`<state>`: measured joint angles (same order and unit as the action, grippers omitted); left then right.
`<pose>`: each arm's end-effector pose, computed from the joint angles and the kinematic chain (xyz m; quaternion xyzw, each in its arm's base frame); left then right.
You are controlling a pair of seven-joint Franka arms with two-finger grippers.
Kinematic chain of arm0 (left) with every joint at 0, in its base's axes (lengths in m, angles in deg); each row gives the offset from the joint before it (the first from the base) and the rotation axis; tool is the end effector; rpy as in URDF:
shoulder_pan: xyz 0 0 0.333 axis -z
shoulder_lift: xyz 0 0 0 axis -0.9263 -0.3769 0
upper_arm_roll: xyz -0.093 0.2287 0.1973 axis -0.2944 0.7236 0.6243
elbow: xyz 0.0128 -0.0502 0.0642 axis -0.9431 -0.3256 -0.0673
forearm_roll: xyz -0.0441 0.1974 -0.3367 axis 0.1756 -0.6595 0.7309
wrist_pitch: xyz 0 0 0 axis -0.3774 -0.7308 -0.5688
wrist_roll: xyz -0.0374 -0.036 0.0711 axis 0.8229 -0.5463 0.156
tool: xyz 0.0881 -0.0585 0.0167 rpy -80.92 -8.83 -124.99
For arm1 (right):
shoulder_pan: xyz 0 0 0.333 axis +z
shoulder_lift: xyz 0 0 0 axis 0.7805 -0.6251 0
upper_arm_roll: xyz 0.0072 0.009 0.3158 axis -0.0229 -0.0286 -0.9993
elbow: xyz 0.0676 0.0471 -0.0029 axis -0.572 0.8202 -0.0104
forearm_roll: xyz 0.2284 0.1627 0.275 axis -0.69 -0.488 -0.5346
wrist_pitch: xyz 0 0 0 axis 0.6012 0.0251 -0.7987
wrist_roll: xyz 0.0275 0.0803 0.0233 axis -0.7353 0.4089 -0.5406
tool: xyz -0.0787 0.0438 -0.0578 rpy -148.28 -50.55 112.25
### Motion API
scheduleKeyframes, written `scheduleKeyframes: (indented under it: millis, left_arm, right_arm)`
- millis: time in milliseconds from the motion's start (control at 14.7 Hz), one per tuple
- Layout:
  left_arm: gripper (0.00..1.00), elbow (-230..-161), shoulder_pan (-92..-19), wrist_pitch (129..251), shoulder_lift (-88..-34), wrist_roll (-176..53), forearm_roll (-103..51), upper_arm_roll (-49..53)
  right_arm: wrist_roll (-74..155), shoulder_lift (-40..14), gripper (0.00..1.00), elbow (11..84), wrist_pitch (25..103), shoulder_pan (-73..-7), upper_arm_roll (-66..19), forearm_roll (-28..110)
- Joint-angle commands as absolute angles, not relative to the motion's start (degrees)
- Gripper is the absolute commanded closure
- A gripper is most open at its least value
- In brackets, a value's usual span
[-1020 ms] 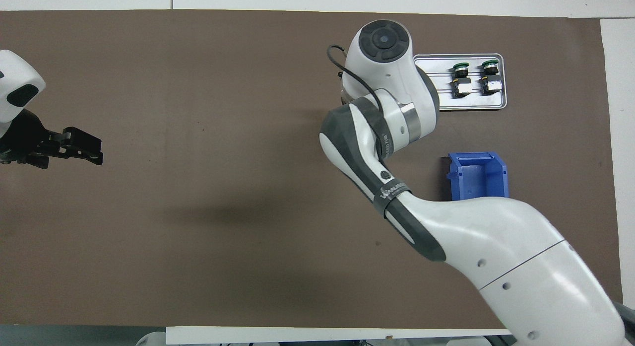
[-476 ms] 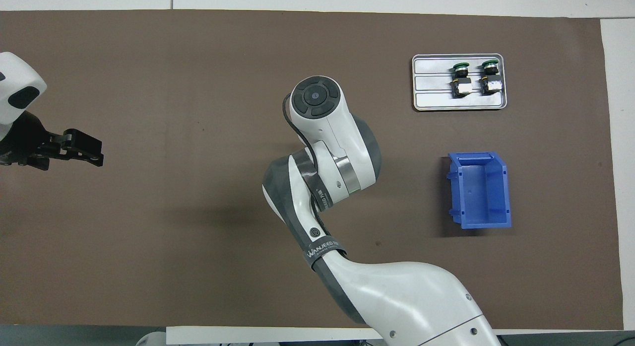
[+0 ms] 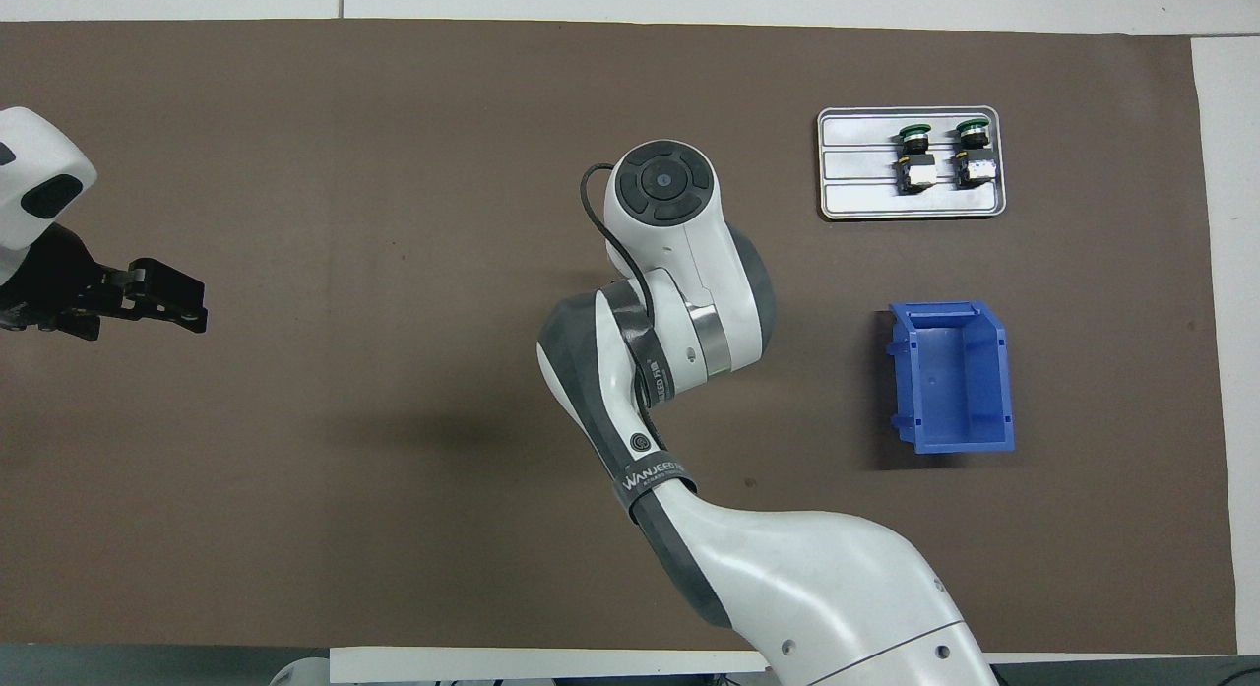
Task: Place and press button with both arms
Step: 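Lower the button piece onto the table and release it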
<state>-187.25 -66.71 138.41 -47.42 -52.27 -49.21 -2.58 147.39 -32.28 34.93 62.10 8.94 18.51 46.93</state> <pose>0.5119 -0.0830 0.5639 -0.9953 0.0190 0.0950 0.0031 0.5767 0.3661 0.3314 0.7613 -0.6476 -0.0333 0.0074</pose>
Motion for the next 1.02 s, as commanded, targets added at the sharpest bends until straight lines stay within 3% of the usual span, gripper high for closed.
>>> scheduleKeyframes:
  millis: [0, 476, 952]
  left_arm:
    - [0.00, -189.81, -66.63, 139.84, -45.30, -51.79, -49.30, -2.62]
    - [0.00, -189.90, -66.63, 140.10, -45.30, -51.79, -49.30, -2.62]
    - [0.00, -189.90, -66.63, 140.10, -45.30, -51.79, -49.30, -2.62]
  right_arm:
    - [145.34, -32.09, 0.75, 38.80, 65.72, 9.42, 19.69, 44.13]
    - [144.54, -31.65, 0.73, 41.45, 66.08, 12.14, 20.05, 43.51]
    - [144.80, -31.56, 0.44, 43.83, 68.72, 14.17, 20.93, 43.34]
